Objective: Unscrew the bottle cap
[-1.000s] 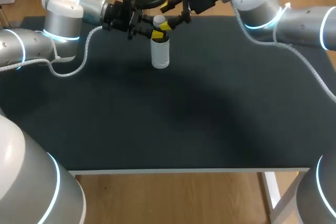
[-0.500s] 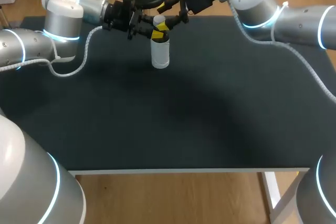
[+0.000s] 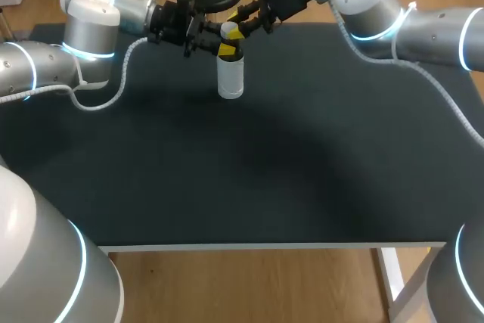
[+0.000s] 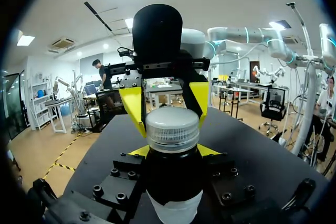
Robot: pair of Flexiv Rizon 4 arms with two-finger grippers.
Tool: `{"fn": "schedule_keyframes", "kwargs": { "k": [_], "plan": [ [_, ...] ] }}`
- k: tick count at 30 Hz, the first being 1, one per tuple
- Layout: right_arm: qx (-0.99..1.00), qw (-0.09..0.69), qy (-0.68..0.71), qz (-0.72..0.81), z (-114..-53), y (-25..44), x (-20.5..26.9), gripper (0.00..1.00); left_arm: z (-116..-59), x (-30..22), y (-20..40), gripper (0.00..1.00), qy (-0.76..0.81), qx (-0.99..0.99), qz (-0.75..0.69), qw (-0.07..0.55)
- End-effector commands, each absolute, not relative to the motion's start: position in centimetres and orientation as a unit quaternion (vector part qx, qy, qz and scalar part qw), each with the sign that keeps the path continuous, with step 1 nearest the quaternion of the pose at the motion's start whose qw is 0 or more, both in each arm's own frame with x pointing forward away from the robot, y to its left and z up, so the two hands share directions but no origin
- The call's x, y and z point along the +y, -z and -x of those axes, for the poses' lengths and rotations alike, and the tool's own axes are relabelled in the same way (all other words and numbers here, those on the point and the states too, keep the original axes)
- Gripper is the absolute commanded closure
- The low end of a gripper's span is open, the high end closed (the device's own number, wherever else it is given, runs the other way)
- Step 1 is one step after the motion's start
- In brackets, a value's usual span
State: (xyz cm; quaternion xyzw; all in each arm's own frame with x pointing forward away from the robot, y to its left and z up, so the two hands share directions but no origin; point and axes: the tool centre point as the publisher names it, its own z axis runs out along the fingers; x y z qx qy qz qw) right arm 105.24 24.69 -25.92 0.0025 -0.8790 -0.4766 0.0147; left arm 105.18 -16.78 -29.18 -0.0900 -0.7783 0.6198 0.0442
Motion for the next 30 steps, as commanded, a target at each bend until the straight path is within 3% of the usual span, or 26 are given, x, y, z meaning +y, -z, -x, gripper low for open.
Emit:
{"fn": "schedule_keyframes", "kwargs": {
  "k": [1,9,30],
  "plan": [
    [-0.879,0.016,0.476,-0.006,-105.4,25.9,24.5,1.00,-105.3,-16.7,29.1,1.00,-0.620,-0.778,0.092,0.047],
    [-0.880,0.024,0.473,-0.045,-105.7,25.8,24.4,1.00,-105.3,-16.7,29.1,1.00,-0.620,-0.778,0.092,0.047],
    [-0.856,0.140,0.428,-0.254,-105.8,24.9,25.6,1.00,-105.3,-16.7,29.1,1.00,-0.620,-0.778,0.092,0.047]
  ]
}}
